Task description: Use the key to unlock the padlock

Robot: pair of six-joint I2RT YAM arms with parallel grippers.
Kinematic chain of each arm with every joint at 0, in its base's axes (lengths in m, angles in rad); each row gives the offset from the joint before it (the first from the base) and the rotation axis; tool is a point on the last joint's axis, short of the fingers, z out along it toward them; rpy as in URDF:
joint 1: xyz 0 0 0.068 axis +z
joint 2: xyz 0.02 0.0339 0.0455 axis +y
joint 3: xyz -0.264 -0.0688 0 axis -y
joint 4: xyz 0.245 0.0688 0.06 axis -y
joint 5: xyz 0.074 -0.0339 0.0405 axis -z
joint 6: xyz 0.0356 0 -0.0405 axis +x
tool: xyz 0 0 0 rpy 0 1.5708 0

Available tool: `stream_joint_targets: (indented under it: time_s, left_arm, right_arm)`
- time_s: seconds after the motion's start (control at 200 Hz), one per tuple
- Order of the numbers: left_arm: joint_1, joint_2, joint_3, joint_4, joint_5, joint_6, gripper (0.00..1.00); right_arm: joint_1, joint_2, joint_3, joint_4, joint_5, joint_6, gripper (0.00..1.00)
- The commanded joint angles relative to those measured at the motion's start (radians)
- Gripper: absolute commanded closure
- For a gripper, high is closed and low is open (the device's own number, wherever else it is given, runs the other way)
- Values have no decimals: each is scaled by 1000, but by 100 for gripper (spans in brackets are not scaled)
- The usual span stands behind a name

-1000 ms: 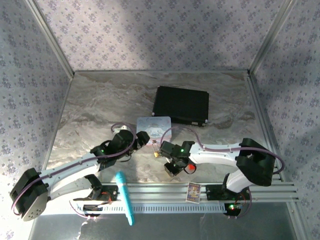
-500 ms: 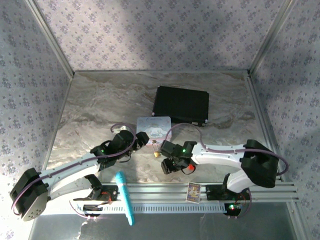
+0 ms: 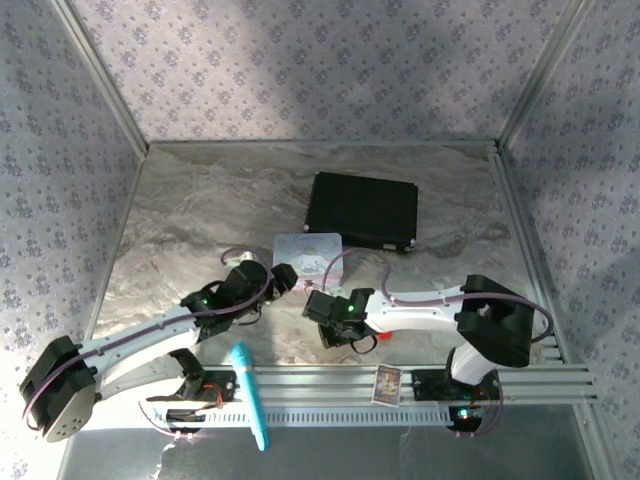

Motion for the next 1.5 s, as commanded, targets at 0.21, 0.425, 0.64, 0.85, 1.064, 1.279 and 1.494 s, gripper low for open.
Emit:
stream_joint_targets:
  time_s: [0.21,0.425,0.64,0.85,1.064,1.279,1.494]
  left_arm:
    - [-3,-7,-10,-29,-29,0,13]
    - [-3,2,-10,-22,-36,-1,13]
    - [-3,9,-10,-27,-33,-1,12]
    - [-4,1,-16,-27,-39,-4,12]
    - [-3,2,-16,-31,-39,-1,12]
    - [-3,9,-17,-25,-39,-6,12]
    - [-3,8,-17,-25,-41,-7,12]
  right_arm:
    - [49,42,44,-146,94,57,64]
    - [60,41,24,-146,111,75,72]
    - [48,21,20,-71,114,49,65]
    - [48,14,17,-63,123,62,56]
    - [31,30,-8,-63,122,72,66]
    - [34,16,-33,-36,104,75,77]
    - [37,0,-57,-31,97,65,97]
